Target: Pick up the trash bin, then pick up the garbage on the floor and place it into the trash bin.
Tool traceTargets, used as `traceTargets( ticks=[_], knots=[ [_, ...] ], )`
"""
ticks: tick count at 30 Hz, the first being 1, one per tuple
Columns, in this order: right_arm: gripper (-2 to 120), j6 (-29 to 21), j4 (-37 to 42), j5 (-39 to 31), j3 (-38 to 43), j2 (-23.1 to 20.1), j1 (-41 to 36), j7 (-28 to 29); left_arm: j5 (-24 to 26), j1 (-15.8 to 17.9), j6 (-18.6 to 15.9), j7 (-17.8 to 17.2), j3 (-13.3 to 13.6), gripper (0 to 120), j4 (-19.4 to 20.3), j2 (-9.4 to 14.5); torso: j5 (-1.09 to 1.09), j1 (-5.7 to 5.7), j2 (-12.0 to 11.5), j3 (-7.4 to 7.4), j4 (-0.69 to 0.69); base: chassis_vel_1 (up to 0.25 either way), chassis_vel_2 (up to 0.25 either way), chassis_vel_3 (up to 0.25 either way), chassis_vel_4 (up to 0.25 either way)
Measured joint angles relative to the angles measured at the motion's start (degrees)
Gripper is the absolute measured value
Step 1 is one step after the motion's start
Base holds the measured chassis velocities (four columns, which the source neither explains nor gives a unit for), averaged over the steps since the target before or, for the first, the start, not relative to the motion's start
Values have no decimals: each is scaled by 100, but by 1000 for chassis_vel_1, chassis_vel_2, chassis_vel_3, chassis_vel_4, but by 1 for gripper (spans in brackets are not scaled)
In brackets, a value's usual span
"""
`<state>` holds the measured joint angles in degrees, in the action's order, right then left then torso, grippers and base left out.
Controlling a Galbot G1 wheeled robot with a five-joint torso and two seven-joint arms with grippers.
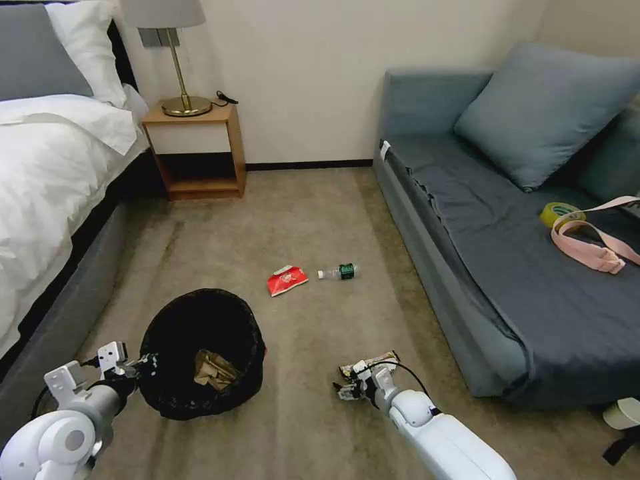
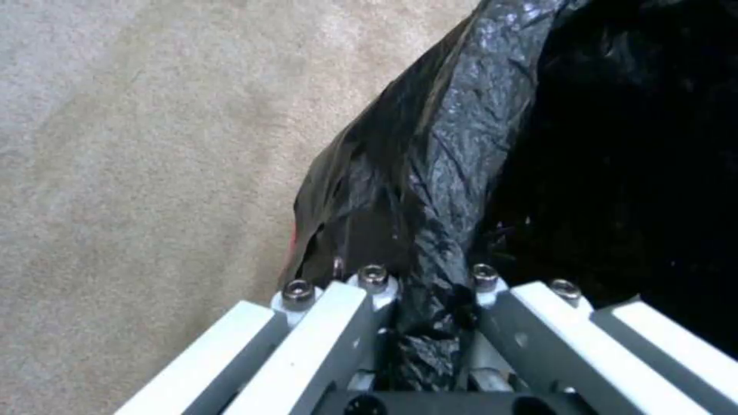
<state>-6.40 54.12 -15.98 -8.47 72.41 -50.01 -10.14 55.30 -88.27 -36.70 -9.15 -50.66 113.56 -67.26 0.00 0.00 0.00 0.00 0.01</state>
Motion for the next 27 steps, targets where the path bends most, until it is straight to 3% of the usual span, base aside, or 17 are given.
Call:
traceTargets(
  ticks=[6, 13, 24, 27],
  knots=[
    [95, 22, -9, 9, 36, -5, -11, 0, -31, 16, 18, 29, 29, 2, 0, -16, 0, 0, 0, 0, 0, 0, 0, 0, 0],
    [65, 33, 22, 10, 63, 8, -47, -35, -69, 12, 45, 96, 19, 2, 0, -16, -1, 0, 1, 0, -1, 0, 0, 0, 0],
    [31, 60, 52, 23, 76, 27, -87, -56, -83, 6, 64, 140, 7, 2, -1, -19, 0, 0, 0, 0, 1, 0, 0, 0, 0],
    [16, 59, 97, 15, 97, 20, -111, -29, -86, 8, 73, 163, 1, 2, 0, -19, -1, 0, 0, 0, 0, 0, 0, 0, 0]
  ],
)
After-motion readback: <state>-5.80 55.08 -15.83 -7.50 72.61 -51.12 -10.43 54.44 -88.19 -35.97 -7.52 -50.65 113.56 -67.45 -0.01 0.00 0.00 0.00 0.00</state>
